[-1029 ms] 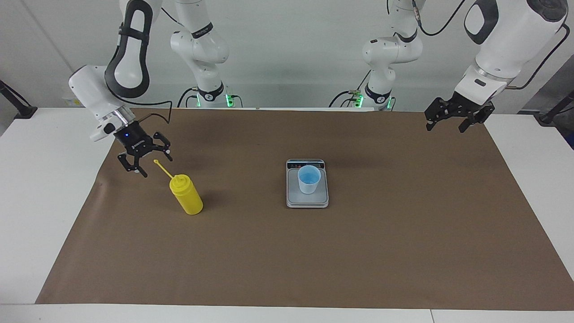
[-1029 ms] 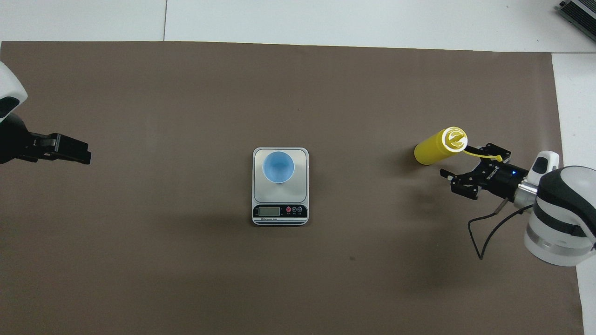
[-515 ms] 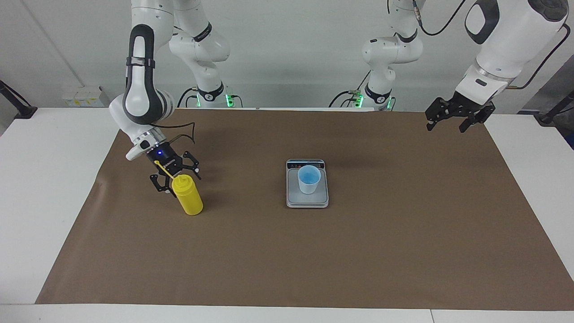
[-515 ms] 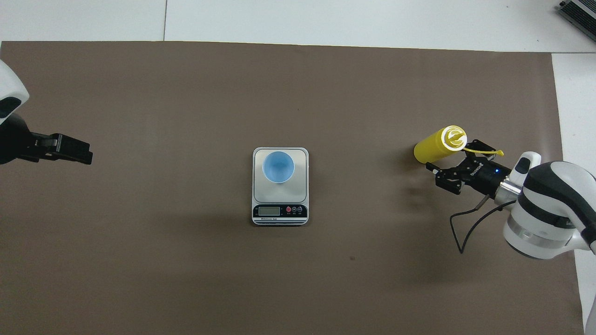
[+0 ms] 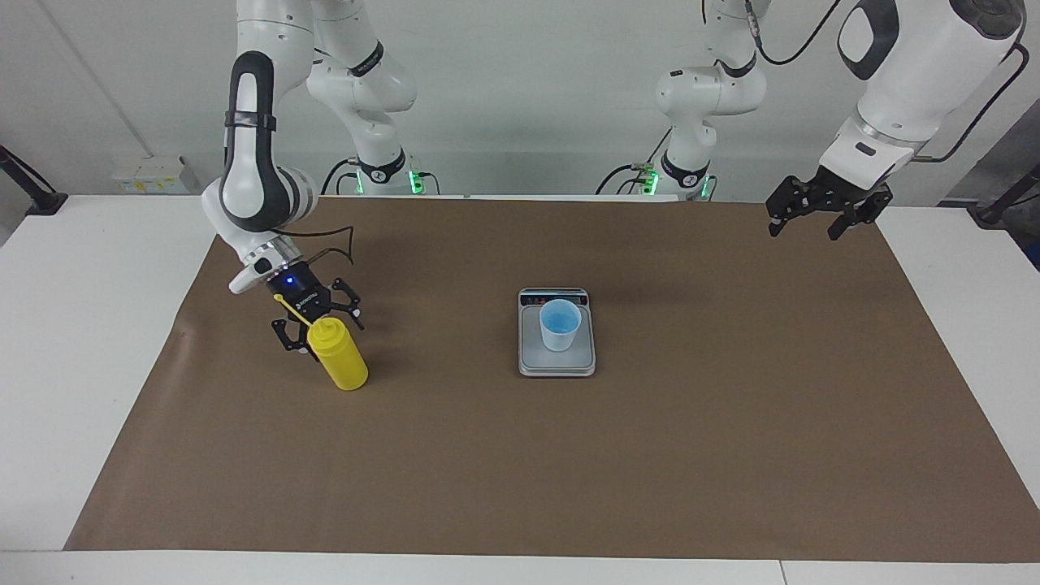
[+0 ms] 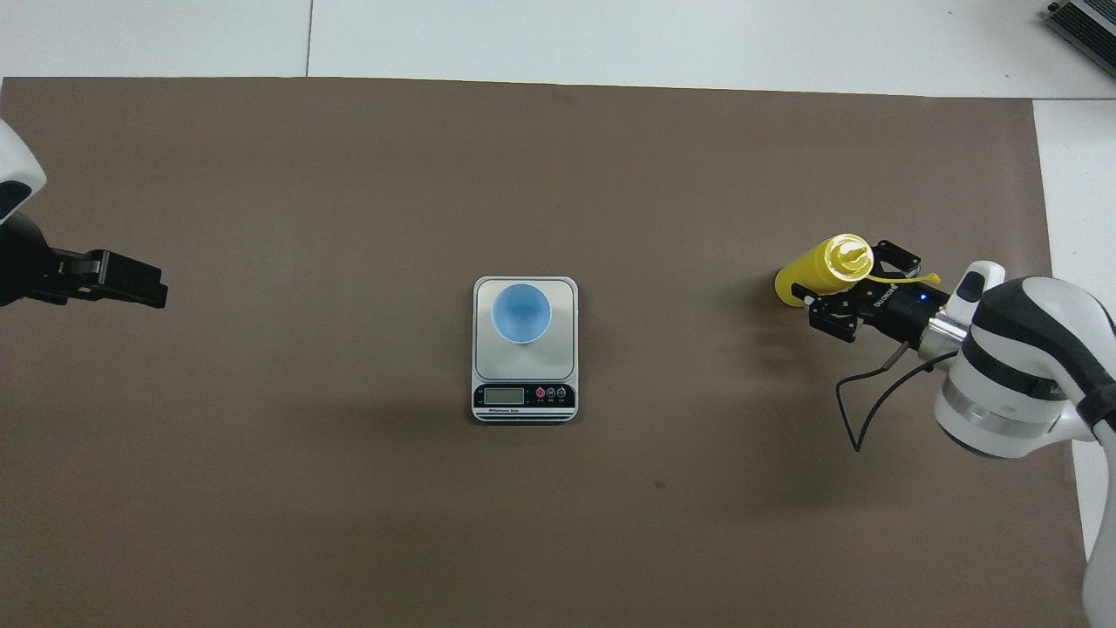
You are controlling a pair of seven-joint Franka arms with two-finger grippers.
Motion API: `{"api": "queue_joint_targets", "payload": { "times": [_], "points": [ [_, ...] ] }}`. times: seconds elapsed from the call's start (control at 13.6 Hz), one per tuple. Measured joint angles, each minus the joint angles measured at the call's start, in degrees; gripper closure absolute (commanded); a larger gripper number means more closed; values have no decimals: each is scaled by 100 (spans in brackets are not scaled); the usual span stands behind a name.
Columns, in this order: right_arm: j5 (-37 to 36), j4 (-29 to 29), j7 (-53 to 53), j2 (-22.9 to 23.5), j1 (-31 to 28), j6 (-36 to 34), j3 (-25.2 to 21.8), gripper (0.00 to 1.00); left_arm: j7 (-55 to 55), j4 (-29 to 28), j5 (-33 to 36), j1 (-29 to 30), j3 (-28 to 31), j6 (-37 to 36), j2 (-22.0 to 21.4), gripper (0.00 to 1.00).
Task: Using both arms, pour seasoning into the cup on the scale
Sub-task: 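Grasp the yellow bottle with the right gripper and lift it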
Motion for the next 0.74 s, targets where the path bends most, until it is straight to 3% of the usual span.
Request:
{"api": "queue_joint_targets", "payload": {
  "times": [0.15, 0.22, 0.44, 0.74],
  "points": [
    [0, 84, 0, 37, 13, 0, 0, 88, 0, -3, 0, 41, 56, 0, 0, 0],
    [0, 113, 0, 61, 13, 1, 0, 93, 0, -3, 0, 66, 59, 0, 0, 0],
    [0, 215, 5, 97, 20, 1, 10, 100, 0, -3, 0, 74, 52, 0, -2, 0],
    [-117, 517, 294, 96, 280, 116, 19, 100, 0, -4, 0, 74, 52, 0, -2, 0]
  ]
}}
